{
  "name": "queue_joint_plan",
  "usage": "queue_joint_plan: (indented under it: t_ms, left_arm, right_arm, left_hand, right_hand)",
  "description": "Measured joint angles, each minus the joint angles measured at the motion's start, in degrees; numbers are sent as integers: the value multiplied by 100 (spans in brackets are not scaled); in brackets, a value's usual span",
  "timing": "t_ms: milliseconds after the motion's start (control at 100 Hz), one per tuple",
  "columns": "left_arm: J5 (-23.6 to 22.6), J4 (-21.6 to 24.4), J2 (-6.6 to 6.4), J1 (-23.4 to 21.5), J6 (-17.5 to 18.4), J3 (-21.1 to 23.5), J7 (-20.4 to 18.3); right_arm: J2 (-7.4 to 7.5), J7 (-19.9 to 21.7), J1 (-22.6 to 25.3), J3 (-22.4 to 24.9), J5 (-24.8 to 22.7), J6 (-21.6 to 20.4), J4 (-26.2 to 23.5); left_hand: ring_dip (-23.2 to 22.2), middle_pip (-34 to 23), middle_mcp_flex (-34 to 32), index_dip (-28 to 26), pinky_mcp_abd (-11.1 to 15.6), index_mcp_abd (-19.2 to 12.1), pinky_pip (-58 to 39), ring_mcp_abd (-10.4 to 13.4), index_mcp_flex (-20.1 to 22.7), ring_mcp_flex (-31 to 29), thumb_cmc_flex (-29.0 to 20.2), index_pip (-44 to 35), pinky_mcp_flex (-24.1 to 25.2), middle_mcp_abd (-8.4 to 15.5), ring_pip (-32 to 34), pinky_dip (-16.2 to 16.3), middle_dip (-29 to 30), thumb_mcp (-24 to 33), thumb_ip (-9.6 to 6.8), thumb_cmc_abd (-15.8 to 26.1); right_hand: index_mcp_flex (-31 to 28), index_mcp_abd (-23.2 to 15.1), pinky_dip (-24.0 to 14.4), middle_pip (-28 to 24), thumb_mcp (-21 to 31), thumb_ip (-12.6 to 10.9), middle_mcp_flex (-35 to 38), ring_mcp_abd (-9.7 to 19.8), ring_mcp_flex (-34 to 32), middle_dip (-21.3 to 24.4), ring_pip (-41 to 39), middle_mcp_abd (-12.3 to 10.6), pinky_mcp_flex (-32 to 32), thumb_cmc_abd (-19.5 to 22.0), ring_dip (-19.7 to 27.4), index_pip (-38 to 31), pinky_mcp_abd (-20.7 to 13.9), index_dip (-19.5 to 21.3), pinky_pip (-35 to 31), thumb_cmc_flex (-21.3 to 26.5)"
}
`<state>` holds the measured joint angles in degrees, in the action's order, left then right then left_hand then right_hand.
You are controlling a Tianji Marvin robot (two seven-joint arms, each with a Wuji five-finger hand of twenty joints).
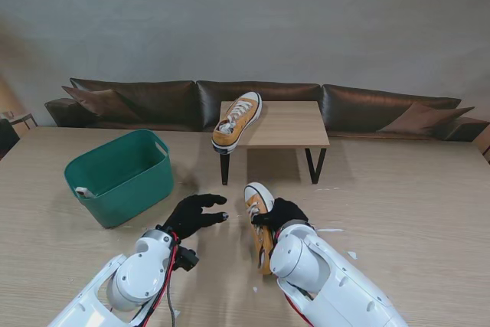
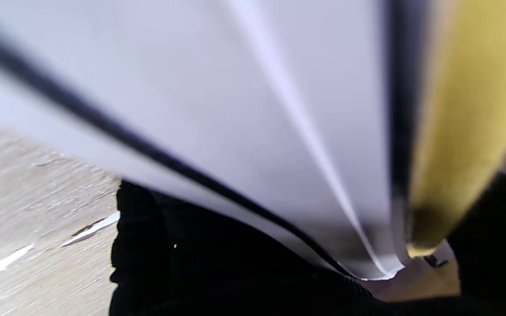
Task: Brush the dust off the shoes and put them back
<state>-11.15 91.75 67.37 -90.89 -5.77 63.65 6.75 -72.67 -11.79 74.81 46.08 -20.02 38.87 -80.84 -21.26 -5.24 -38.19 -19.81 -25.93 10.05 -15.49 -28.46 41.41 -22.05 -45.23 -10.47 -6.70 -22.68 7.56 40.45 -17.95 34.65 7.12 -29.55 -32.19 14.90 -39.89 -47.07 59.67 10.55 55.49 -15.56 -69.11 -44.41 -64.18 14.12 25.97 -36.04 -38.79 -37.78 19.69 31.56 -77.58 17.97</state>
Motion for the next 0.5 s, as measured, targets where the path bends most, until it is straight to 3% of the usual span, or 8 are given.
queue_joint_plan:
  t_ms: [170, 360, 500]
  left_arm:
    - [19, 15, 5, -27, 0, 6, 23]
    - [40, 36, 5, -52, 3, 27, 1]
    - [49, 61, 2, -74, 8, 55, -47]
  right_arm:
    - [7, 221, -256, -215, -79, 326, 154]
    - [41, 580, -546, -450, -222, 585, 254]
    - [170, 1063, -813, -719, -417, 699, 281]
  left_hand:
    - [0, -78, -57, 0, 0, 3, 0, 0, 0, -1, -1, -2, -5, -35, 0, 52, -67, -2, 0, 0]
    - [0, -82, -220, -23, 0, 4, 0, 0, 0, -5, -3, -17, -15, -56, 0, 56, -126, -63, 0, 73]
    - [-57, -82, -227, -50, 0, 13, 0, 0, 56, -11, -3, -89, -41, -63, 0, 59, -183, -69, 0, 113]
  right_hand:
    - [457, 66, -110, -57, -9, -115, -379, 20, 122, 61, -199, -3, 0, 221, -96, 130, -71, -687, -30, -346]
    - [739, 116, -141, -68, -266, -289, -519, 53, 421, 64, -277, -4, 0, 479, -117, 114, -149, -977, -43, -550]
    - [1064, 86, -146, -73, -657, -397, -646, 194, 419, 71, -523, -39, 1, 657, -237, 41, -247, -1164, -49, -724]
